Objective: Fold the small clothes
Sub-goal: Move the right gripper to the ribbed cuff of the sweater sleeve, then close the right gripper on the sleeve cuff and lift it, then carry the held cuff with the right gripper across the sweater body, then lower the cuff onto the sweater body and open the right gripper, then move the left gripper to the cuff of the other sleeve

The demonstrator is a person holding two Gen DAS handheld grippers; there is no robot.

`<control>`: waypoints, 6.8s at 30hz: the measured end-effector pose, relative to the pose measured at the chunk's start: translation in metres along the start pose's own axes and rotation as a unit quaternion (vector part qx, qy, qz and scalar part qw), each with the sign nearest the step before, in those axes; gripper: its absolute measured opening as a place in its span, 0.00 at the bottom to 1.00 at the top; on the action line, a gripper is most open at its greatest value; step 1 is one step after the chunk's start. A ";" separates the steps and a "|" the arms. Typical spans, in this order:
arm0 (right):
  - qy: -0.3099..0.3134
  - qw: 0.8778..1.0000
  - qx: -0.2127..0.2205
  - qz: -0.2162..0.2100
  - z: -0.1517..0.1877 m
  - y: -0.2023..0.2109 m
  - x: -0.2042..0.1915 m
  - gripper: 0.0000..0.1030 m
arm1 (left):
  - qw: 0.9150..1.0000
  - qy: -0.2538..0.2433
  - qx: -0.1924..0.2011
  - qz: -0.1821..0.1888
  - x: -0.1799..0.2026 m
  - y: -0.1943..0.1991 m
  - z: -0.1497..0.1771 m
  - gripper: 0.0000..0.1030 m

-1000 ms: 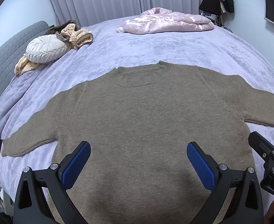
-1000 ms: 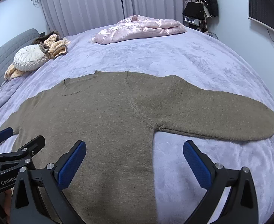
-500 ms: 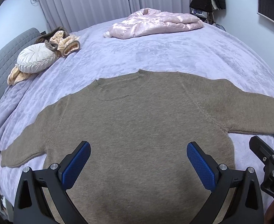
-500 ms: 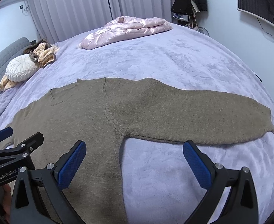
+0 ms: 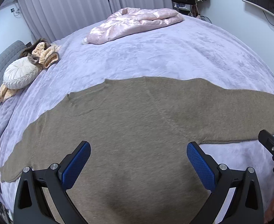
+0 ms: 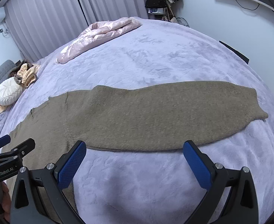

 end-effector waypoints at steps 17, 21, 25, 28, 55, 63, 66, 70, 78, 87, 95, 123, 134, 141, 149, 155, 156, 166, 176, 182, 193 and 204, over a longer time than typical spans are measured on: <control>-0.186 0.982 0.023 -0.040 -0.042 -0.019 0.166 0.99 | 0.998 -0.007 -0.049 0.025 0.071 -0.042 -0.022 1.00; -0.171 0.983 0.030 -0.066 -0.064 -0.029 0.161 0.71 | 0.997 0.012 -0.072 0.028 0.066 -0.057 -0.022 1.00; -0.171 0.983 0.014 -0.069 -0.071 -0.041 0.163 0.22 | 0.995 0.036 -0.085 0.027 0.053 -0.070 -0.030 1.00; -0.175 0.980 0.036 -0.086 -0.072 -0.028 0.167 0.09 | 0.994 0.060 -0.093 0.024 0.043 -0.082 -0.039 1.00; -0.143 0.989 0.046 0.019 -0.063 0.000 0.180 0.06 | 0.991 -0.006 -0.124 0.051 0.083 -0.100 -0.018 1.00; -0.073 0.993 0.076 0.054 -0.090 0.049 0.130 0.05 | 0.990 0.006 -0.110 0.085 0.069 -0.081 -0.013 1.00; -0.061 0.993 0.082 0.055 -0.098 0.064 0.114 0.05 | 0.991 0.031 -0.095 0.085 0.037 -0.074 -0.001 1.00; -0.041 0.993 0.091 0.059 -0.106 0.076 0.087 0.05 | 0.988 0.082 -0.102 0.087 -0.017 -0.077 0.020 1.00; 0.008 0.994 0.093 0.054 -0.113 0.079 0.008 0.05 | 0.985 0.123 -0.090 0.074 -0.082 -0.079 0.042 1.00; 0.061 0.993 0.100 0.028 -0.112 0.078 -0.088 0.05 | 0.984 0.146 -0.091 0.055 -0.133 -0.085 0.054 1.00; 0.109 0.989 0.092 0.024 -0.094 0.062 -0.160 0.05 | 0.983 0.149 -0.092 0.052 -0.161 -0.084 0.064 1.00; 0.202 0.977 0.050 -0.035 -0.019 0.021 -0.353 0.05 | 0.976 0.203 -0.068 0.041 -0.284 -0.072 0.089 1.00; 0.222 0.974 0.042 -0.020 0.010 -0.006 -0.403 0.05 | 0.969 0.232 -0.069 0.047 -0.328 -0.070 0.100 1.00; 0.225 0.973 0.040 -0.009 0.020 -0.022 -0.430 0.05 | 0.965 0.252 -0.064 0.042 -0.355 -0.066 0.107 1.00; 0.242 0.969 0.033 0.043 0.031 -0.059 -0.446 0.05 | 0.958 0.273 -0.076 0.044 -0.372 -0.077 0.122 1.00; 0.263 0.962 0.006 0.068 0.050 -0.093 -0.452 0.05 | 0.956 0.280 -0.079 0.046 -0.379 -0.082 0.130 1.00; 0.269 0.960 0.004 0.073 0.053 -0.097 -0.453 0.05 | 0.955 0.281 -0.080 0.046 -0.379 -0.082 0.131 1.00; 0.308 0.943 -0.014 0.123 0.072 -0.121 -0.465 0.06 | 0.951 0.294 -0.083 0.046 -0.394 -0.085 0.143 1.00; 0.323 0.945 -0.038 0.016 0.102 -0.100 -0.494 0.64 | 0.939 0.334 -0.076 0.038 -0.426 -0.072 0.161 1.00; 0.273 0.961 -0.025 -0.028 0.075 -0.070 -0.464 0.65 | 0.944 0.321 -0.065 0.045 -0.412 -0.060 0.142 1.00; 0.182 0.979 -0.067 0.057 0.033 -0.099 -0.340 0.65 | 0.979 0.189 -0.081 0.001 -0.312 -0.090 0.077 1.00; 0.208 0.975 -0.072 0.037 0.049 -0.110 -0.338 0.70 | 0.971 0.217 -0.101 -0.001 -0.330 -0.098 0.095 1.00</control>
Point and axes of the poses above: each gripper's, at about its wrist camera, not at the fingertips, and y roughly against the way its jaws point, x to its right, z to its underside, the point moved 10 cm from there along -y, roughly the way its jaws point, and after that the axes turned 8 degrees about -x, right-handed, at the moved point
